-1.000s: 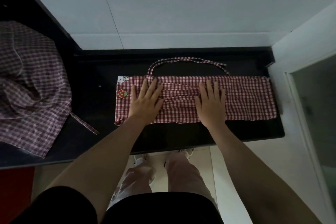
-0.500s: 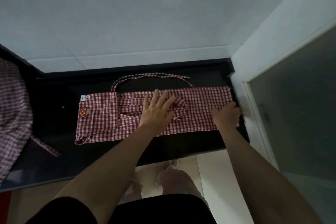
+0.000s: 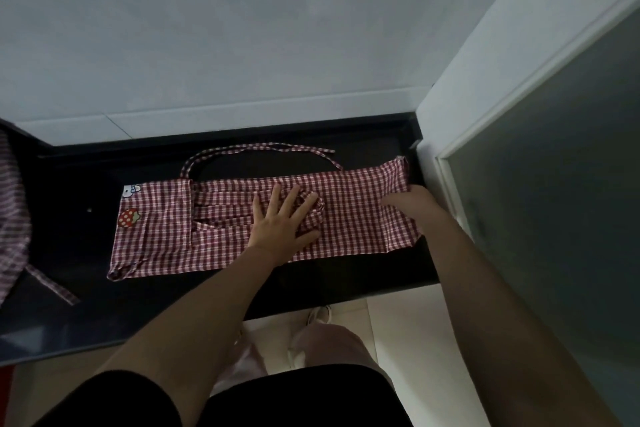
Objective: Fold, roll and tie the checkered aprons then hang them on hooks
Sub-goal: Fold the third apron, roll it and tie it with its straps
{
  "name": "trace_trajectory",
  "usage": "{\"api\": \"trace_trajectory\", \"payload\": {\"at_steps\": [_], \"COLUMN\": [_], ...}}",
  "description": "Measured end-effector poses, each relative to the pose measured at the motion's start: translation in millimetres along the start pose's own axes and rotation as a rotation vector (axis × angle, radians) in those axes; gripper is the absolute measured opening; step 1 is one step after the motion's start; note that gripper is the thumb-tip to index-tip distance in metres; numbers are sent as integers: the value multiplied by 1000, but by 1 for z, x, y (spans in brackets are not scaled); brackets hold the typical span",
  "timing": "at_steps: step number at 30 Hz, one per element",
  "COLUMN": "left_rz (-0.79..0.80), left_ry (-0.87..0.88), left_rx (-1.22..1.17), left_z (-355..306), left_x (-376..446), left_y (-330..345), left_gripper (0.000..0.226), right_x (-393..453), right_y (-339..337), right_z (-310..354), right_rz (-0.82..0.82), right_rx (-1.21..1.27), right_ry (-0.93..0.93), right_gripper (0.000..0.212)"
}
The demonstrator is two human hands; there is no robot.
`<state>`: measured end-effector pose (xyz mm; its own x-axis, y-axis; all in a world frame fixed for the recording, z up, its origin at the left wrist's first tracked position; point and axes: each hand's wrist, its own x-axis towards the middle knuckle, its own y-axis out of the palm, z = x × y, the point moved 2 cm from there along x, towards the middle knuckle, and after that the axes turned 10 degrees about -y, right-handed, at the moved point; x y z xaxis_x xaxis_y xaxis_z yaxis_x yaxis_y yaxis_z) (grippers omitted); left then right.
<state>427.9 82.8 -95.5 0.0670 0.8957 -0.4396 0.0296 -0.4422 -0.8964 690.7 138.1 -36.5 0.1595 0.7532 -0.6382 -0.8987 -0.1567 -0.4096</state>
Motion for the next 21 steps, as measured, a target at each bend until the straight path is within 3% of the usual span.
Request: {"api": "trace_trajectory", "payload": {"at_steps": [3, 6, 7, 9, 12, 14, 16, 18, 21], "left_rz": [83, 156, 116, -120, -446, -385, -184, -2, 26], "left_ry": [-10, 8, -3, -102, -511, -841, -1027, -964, -795], "left_rx": [-5, -125, -196, -348, -517, -649, -745, -748, -810], "left_z": [-7, -12, -9, 9, 66, 113, 154, 179, 211], "left_x": [8, 14, 13, 5, -18, -33, -47, -52, -60], "left_y": [-14, -40, -47, -58, -57, -48, -40, -31, -26], "left_gripper": [79, 76, 71, 57, 47, 52, 58, 55, 45], "right_x": [-14, -32, -37, -52, -74, -85, -96, -106, -121], "right_y": [-5, -4, -2, 8, 40, 72, 109, 145, 209], "right_z": [20, 49, 60, 82, 110, 125, 136, 143, 152], "right_rz": [120, 85, 60, 12, 21, 62, 105, 130, 143], "right_rx": [-3, 15, 25, 27, -16, -45, -76, -91, -114], "right_ry": [-6, -96, -128, -193, -239, -247, -246, -254, -265], "right_gripper": [17, 13, 13, 22, 31, 24, 12, 13, 21]}}
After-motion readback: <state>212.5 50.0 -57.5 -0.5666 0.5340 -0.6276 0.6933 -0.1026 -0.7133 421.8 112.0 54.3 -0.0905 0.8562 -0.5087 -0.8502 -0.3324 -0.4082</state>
